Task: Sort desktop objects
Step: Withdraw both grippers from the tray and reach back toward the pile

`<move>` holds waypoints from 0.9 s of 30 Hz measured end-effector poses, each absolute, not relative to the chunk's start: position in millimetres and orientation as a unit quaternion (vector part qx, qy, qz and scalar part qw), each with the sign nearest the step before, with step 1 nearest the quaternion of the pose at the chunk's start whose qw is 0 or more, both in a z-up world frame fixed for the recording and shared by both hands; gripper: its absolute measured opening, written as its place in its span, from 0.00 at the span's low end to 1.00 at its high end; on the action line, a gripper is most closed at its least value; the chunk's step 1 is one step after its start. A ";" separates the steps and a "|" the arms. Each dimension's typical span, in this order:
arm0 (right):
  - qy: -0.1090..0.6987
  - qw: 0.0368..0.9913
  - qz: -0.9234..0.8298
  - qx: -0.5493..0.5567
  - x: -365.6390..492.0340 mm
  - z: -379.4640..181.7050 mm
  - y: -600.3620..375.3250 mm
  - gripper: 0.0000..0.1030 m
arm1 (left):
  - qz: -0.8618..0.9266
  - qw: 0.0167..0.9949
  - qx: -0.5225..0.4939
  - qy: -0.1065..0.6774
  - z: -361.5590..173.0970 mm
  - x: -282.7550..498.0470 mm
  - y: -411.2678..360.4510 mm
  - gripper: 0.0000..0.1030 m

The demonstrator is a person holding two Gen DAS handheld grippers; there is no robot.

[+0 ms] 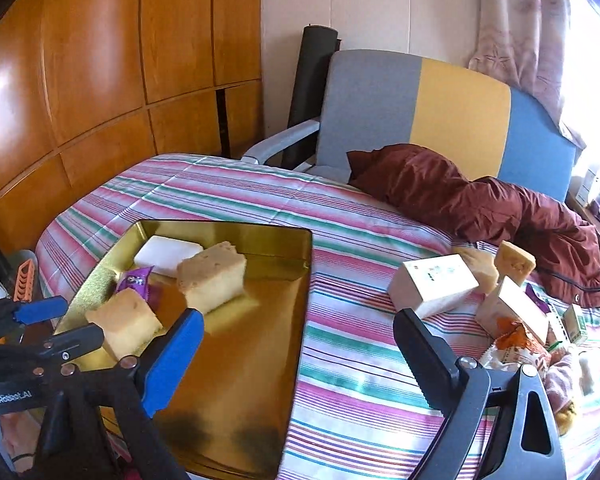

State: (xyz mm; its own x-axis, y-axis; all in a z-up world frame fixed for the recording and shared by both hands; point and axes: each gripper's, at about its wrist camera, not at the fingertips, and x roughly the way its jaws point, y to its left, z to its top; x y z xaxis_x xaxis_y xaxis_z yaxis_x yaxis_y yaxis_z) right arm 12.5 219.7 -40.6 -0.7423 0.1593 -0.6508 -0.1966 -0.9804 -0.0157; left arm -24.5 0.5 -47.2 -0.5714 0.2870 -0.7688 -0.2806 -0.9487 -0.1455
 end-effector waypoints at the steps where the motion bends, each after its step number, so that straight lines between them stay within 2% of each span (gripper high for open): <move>1: 0.028 0.097 0.932 -0.347 13.4 -41.1 222.2 0.93 | 0.886 0.162 -0.434 -0.001 -46.5 -24.2 2.8 0.74; 5: 0.032 0.109 0.930 -0.350 16.8 -43.3 231.1 0.92 | 0.885 0.173 -0.433 0.008 -45.1 -21.9 12.9 0.74; 8: 0.035 0.116 0.928 -0.351 19.2 -43.3 237.0 0.87 | 0.884 0.182 -0.430 0.015 -42.9 -19.6 20.5 0.74; 27: 0.030 0.141 0.915 -0.378 27.9 -48.5 292.0 0.87 | 0.870 0.239 -0.428 0.050 -35.7 -30.1 80.2 0.74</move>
